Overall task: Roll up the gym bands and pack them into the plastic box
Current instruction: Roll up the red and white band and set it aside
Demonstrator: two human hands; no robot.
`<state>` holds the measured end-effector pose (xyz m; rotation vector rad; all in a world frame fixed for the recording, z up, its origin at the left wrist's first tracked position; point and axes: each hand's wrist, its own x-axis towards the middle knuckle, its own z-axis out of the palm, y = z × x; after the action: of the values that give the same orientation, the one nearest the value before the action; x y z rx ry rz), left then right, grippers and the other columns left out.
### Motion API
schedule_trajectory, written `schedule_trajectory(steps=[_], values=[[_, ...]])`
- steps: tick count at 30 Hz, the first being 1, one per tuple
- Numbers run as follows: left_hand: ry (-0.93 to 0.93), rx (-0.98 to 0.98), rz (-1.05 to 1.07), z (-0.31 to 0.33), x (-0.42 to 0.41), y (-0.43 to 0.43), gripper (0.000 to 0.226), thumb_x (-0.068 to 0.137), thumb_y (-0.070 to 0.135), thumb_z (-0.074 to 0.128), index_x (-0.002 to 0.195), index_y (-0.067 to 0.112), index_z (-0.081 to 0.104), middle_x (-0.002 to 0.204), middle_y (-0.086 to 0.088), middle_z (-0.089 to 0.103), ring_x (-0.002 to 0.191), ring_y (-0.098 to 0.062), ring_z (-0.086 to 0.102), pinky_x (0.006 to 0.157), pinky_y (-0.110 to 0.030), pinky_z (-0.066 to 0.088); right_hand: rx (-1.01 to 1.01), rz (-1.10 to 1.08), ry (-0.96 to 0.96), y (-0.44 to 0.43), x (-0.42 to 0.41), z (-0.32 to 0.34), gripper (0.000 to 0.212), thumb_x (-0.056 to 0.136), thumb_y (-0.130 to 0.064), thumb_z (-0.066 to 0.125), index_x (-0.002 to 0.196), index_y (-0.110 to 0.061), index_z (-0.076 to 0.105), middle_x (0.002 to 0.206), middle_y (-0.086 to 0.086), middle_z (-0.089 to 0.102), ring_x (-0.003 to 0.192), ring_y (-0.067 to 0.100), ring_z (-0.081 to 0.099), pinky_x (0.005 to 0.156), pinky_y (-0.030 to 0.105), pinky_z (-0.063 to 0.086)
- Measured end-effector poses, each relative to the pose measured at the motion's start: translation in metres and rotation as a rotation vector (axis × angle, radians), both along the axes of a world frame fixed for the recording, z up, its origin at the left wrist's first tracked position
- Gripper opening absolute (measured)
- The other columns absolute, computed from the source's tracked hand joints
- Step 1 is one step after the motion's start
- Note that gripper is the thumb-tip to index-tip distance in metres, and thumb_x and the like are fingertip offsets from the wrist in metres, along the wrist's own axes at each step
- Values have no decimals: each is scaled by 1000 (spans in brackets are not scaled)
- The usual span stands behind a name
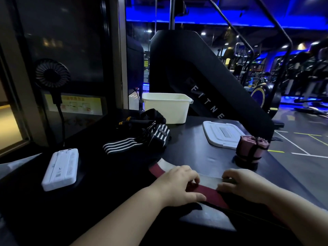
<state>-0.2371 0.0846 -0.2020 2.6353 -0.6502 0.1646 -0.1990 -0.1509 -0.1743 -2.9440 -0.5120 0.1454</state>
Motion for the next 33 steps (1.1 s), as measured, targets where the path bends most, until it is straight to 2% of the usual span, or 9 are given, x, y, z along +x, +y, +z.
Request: schedule_trajectory(steps=[2,7,13,17,22,24,26,28,33], values=[[-29,23,-31,1,9,-6,42,81,56,68,111,28,60,113,8,55,108,-12,49,96,-30,41,12,-58,-14,-6,2,-1,31,83,-63,59,85,-33,55,92,-7,63,84,10,59,78,31,50],[-46,97,14,6,34,-23,38,90,45,62,123,28,62,122,4,56,119,-18,45,100,-31,38,54,-203,-87,-11,8,-2,36,86,-57,59,79,-22,54,77,-5,60,73,11,57,59,29,40],[12,38,241,-7,57,-46,30,96,33,53,126,33,59,128,2,49,124,-27,40,106,-40,35,126,-366,-74,-1,22,-7,30,94,-49,48,86,-19,49,101,5,62,95,25,58,72,33,41],[136,-91,260,4,63,-58,32,99,40,42,123,32,61,131,3,58,125,-26,49,104,-38,39,135,-420,-77,18,35,-13,32,100,-40,39,107,-12,52,122,16,60,113,32,57,84,35,42],[224,189,254,10,69,-57,49,100,53,31,143,32,39,154,7,33,144,-25,25,115,-48,22,-74,-270,98,37,42,15,43,105,-19,32,145,-4,32,139,22,48,125,36,51,97,38,42],[243,198,244,9,69,-55,53,100,52,32,148,30,31,160,7,22,148,-24,17,118,-48,16,-131,-217,175,33,50,24,43,104,-21,37,141,0,36,131,22,53,118,34,55,90,37,44],[245,198,236,8,69,-55,55,101,51,33,151,30,27,162,6,16,149,-23,14,119,-47,14,-82,-228,198,24,58,25,46,101,-37,42,124,0,57,106,17,62,95,28,60,71,29,44],[250,199,233,8,69,-55,56,101,51,34,152,30,24,163,5,12,150,-22,12,120,-47,12,-38,-212,159,19,62,21,48,96,-46,50,110,-4,67,97,12,64,89,25,60,63,25,38],[270,171,270,9,81,-45,55,101,49,35,152,31,25,163,5,12,150,-24,7,120,-50,10,83,-235,58,23,72,2,32,91,-45,61,78,-15,60,84,2,59,86,19,54,58,27,35]])
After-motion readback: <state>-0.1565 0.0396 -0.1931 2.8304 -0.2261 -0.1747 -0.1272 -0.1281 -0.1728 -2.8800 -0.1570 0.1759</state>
